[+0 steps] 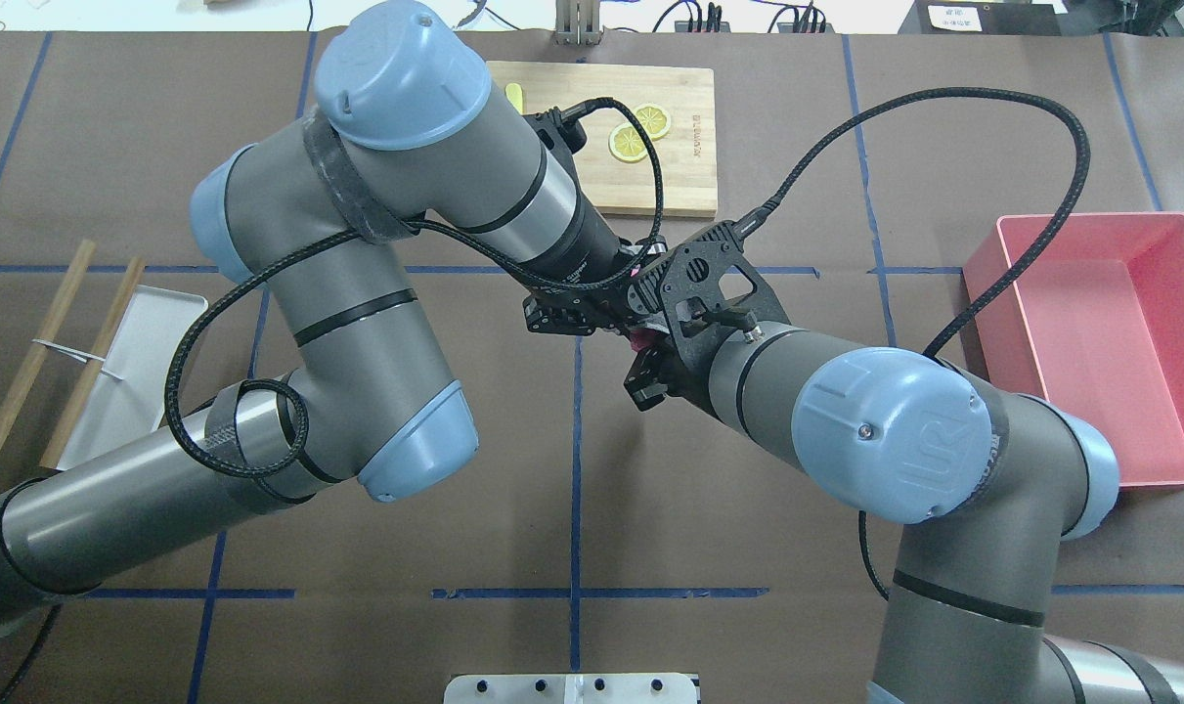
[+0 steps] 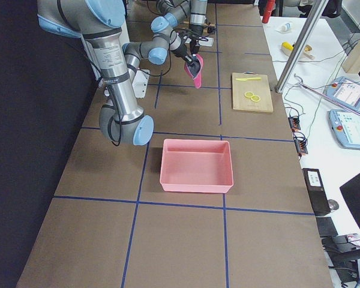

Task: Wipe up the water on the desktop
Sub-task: 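Grasp the pink cloth with the right gripper beside the left gripper, then open and withdraw the left gripper while the right gripper pulls the cloth away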

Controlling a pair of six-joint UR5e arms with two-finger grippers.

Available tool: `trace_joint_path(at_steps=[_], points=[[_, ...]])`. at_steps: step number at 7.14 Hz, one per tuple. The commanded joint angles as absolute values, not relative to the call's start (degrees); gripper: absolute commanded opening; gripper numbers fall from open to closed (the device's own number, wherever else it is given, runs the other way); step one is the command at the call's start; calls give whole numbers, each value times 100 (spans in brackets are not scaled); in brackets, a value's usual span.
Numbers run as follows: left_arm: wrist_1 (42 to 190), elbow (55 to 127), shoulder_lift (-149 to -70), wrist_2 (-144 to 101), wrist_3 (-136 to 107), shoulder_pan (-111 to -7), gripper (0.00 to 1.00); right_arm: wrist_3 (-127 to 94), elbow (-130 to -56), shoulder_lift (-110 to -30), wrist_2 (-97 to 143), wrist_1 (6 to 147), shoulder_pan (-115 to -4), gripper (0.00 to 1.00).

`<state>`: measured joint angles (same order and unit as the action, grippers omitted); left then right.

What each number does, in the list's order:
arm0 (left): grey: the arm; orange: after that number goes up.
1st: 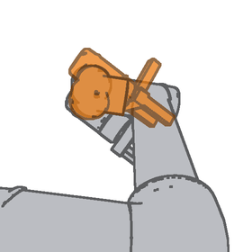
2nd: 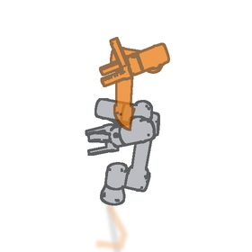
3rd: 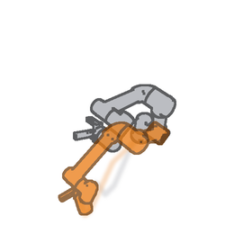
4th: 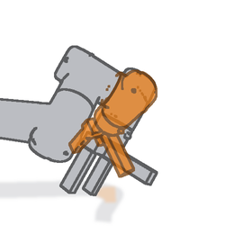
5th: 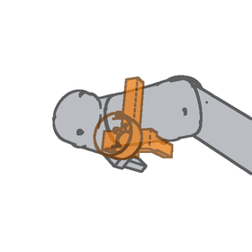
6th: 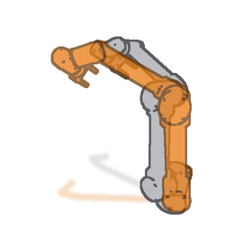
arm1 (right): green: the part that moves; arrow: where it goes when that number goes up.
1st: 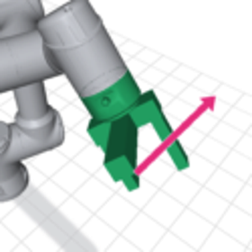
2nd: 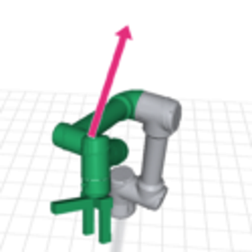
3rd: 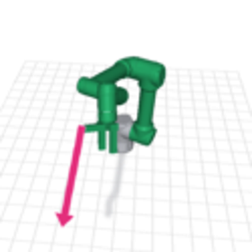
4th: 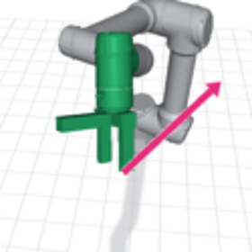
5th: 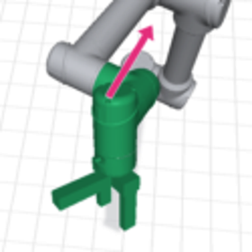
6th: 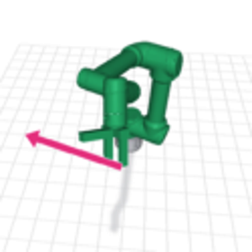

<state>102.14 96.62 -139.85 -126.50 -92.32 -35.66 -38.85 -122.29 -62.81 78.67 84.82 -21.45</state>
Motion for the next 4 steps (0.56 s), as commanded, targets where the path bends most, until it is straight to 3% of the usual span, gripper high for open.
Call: trace_joint_path(at_steps=[1, 2, 4], points=[[10317, 9755, -13949, -12648, -9167, -3577, 79, -3885, -12365, -6423, 7892, 8481, -2153, 0], [10449, 9765, -13913, -12639, -9158, -3638, 100, -3902, -12636, -6816, 7919, 8481, -2153, 0], [10468, 9756, -13904, -12647, -9027, -4110, 100, -3990, -12945, -7493, 8128, 8517, -2162, 0]])
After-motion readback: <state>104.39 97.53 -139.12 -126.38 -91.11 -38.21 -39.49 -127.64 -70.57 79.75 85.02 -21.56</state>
